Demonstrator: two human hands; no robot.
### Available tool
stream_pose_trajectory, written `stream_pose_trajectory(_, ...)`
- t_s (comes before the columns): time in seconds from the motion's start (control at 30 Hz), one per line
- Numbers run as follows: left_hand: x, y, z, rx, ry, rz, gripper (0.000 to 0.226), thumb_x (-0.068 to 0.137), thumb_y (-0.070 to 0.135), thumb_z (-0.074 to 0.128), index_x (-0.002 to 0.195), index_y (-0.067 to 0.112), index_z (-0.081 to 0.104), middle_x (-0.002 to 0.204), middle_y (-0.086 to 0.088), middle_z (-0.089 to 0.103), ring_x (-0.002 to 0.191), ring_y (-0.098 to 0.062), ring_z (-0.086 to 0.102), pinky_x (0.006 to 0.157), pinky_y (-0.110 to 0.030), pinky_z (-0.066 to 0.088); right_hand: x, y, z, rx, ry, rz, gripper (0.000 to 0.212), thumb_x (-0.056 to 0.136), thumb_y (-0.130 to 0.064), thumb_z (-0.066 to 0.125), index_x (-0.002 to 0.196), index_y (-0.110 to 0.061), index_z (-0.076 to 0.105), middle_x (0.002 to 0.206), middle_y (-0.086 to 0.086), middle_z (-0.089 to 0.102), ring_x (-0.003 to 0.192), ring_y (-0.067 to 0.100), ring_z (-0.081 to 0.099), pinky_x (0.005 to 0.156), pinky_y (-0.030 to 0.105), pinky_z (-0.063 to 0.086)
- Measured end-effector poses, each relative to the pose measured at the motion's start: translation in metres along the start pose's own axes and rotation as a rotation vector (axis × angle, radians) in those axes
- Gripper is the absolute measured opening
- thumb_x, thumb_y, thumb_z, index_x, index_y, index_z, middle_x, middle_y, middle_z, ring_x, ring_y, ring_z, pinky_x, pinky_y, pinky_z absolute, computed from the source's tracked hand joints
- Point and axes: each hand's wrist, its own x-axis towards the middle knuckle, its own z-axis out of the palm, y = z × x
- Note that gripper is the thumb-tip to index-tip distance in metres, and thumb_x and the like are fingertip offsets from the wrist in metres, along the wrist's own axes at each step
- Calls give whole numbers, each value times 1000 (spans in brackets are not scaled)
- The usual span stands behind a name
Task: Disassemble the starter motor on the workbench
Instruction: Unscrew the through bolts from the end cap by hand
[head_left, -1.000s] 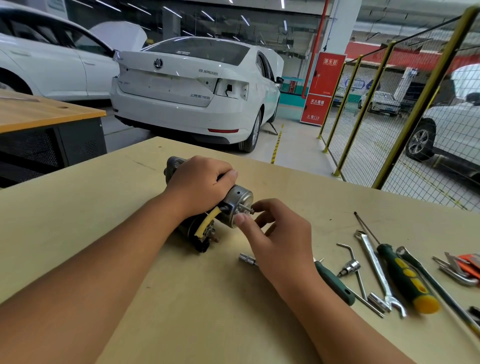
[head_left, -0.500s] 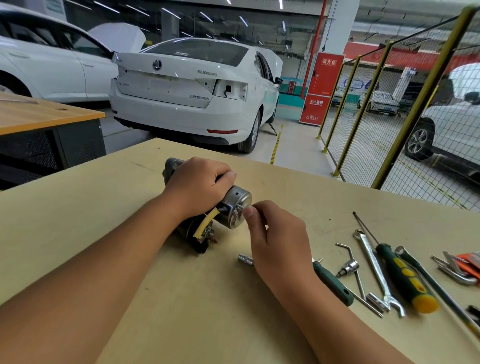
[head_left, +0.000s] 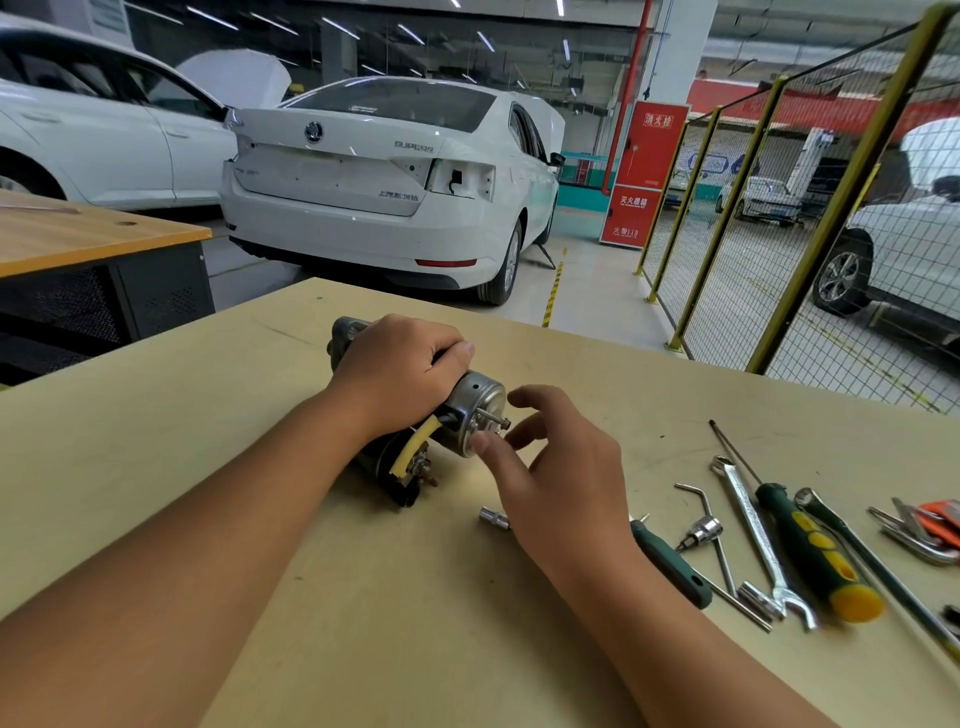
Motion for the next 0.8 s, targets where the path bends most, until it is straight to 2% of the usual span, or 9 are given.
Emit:
stream_pose_trajectory(0.07,0,0,0,1,-1,-3,40,95,46,45,63,26,56,59,5,58,63,-15,55,58,-30,35,0,0,0,-29,3,-15,20,93,-56,57,92,-36,57,77,-17,62,70,5,57,62,31,47)
stream_pose_trajectory(0.13,0,1,0,5,-2,-6,41,95,46,44,64,23,57,59,4,58,64,-17,55,60,-31,39,1,3,1,-46,2,-15,29,99,-48,54,81,-25,59,70,-10,60,68,10,55,61,35,45)
stream_pose_trajectory(0.23,0,1,-1,8,-5,-7,41,95,46,44,66,23,60,61,4,60,65,-17,57,61,-32,42,3,2,0,2,-3,12,11,93,-39,69,99,-34,61,81,-18,63,70,7,58,64,32,47)
stream_pose_trajectory(0.3,0,2,-1,9,-4,-5,41,95,47,44,67,23,61,62,4,60,65,-17,57,61,-32,44,1,1,0,25,0,20,27,86,-47,73,108,-42,58,83,-21,62,70,3,57,64,30,49)
stream_pose_trajectory(0.43,0,3,-3,9,-5,-10,42,95,47,43,69,20,63,62,3,61,67,-20,58,63,-35,46,1,2,0,11,19,-13,20,96,-45,62,89,-26,66,77,-12,65,71,8,59,67,38,51)
stream_pose_trajectory(0.5,0,3,-3,8,-10,-9,42,95,47,43,69,20,63,63,3,62,68,-20,58,64,-35,47,2,1,-1,30,37,-26,7,93,-33,70,96,-28,67,84,-15,65,72,6,57,67,34,50)
stream_pose_trajectory(0.57,0,4,-3,6,-12,-6,42,95,47,43,69,21,63,63,3,61,67,-20,58,64,-35,47,1,-1,-1,32,43,-30,24,85,-34,78,105,-33,65,89,-19,63,73,3,54,67,29,47)
stream_pose_trajectory(0.67,0,4,-4,7,-8,-11,43,95,47,43,70,20,64,63,3,61,67,-20,58,63,-35,47,0,-3,-1,20,40,-38,18,91,-47,68,97,-30,68,85,-16,64,75,4,56,68,32,50)
stream_pose_trajectory(0.8,0,4,-3,10,-13,-11,43,95,47,43,71,21,66,64,4,63,68,-19,59,63,-33,45,2,0,-2,28,60,-38,11,89,-29,74,98,-28,68,86,-17,64,73,3,55,66,31,47)
